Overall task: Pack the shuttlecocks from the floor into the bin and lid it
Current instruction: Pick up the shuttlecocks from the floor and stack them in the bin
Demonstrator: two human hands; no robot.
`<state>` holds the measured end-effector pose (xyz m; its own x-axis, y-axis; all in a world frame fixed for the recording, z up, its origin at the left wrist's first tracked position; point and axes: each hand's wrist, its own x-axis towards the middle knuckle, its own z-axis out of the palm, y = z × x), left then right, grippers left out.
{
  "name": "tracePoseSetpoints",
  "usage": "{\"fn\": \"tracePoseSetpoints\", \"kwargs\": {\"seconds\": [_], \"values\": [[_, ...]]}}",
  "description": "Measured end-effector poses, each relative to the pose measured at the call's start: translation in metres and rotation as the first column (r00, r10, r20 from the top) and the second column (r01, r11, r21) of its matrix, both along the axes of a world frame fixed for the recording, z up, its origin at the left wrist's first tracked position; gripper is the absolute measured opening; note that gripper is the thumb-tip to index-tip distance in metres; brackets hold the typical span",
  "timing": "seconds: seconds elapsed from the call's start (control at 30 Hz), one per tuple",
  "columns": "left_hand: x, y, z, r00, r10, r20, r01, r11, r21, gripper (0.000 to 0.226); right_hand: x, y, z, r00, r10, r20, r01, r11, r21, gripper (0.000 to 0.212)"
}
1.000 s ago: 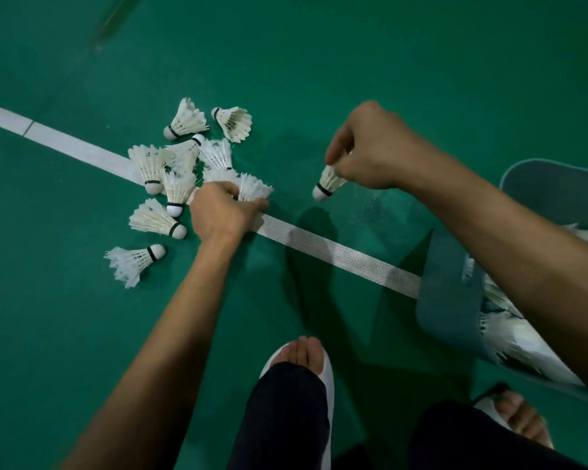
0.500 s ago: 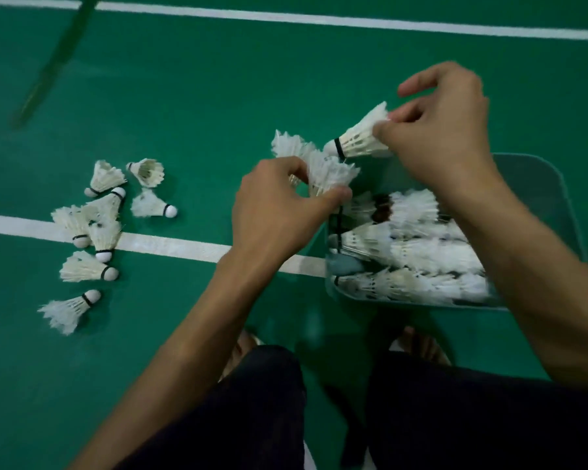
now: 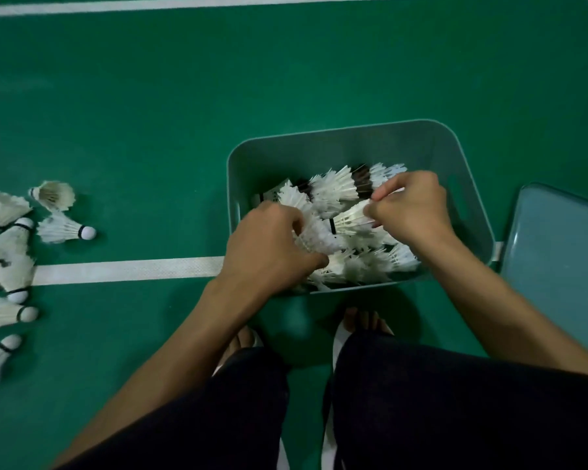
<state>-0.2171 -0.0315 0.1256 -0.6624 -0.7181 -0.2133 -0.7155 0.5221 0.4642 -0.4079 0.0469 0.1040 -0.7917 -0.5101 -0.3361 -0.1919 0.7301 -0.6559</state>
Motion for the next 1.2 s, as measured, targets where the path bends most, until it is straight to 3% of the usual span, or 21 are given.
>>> {"fn": "tracePoseSetpoints", "kwargs": {"seconds": [0.17, 0.43, 0.73, 0.87, 0.97, 1.07, 1.13, 1.2], "values": [[0.004, -0.014, -0.003, 0.999, 0.044, -0.015, -0.044, 0.999, 0.006, 0.044, 0.013, -0.008, -0.017, 0.997, 0.019, 0.069, -0.016, 0.999, -0.033, 0.023], [0.002, -0.012, -0.010, 0.998, 0.049, 0.037, -0.046, 0.997, -0.064, 0.047, 0.015, -0.031, -0.029, 0.948, 0.012, 0.319, -0.002, 1.000, -0.030, 0.031], [-0.005, -0.002, -0.014, 0.996, 0.045, 0.073, -0.038, 0.994, -0.105, 0.043, 0.009, -0.043, -0.027, 0.894, 0.104, 0.435, -0.125, 0.992, 0.021, 0.019], [-0.010, -0.003, -0.013, 0.997, 0.074, -0.018, -0.075, 0.991, -0.108, 0.040, -0.008, -0.018, -0.005, 0.953, 0.161, 0.257, -0.121, 0.978, -0.167, 0.036], [-0.019, -0.001, -0.012, 0.993, 0.090, -0.076, -0.099, 0.988, -0.120, 0.041, -0.007, 0.004, 0.025, 0.897, 0.384, 0.219, -0.307, 0.897, -0.318, 0.035], [-0.031, 0.003, -0.014, 0.987, 0.081, -0.137, -0.097, 0.989, -0.116, 0.038, 0.000, 0.010, 0.036, 0.811, 0.583, 0.042, -0.557, 0.793, -0.244, 0.019], [-0.038, 0.006, -0.014, 0.986, 0.068, -0.149, -0.082, 0.992, -0.091, 0.041, 0.001, 0.009, 0.034, 0.805, 0.587, -0.079, -0.591, 0.787, -0.178, 0.011], [-0.038, 0.005, -0.014, 0.989, 0.065, -0.130, -0.073, 0.996, -0.058, 0.048, -0.006, 0.010, 0.030, 0.851, 0.518, -0.093, -0.526, 0.840, -0.132, 0.013]]}}
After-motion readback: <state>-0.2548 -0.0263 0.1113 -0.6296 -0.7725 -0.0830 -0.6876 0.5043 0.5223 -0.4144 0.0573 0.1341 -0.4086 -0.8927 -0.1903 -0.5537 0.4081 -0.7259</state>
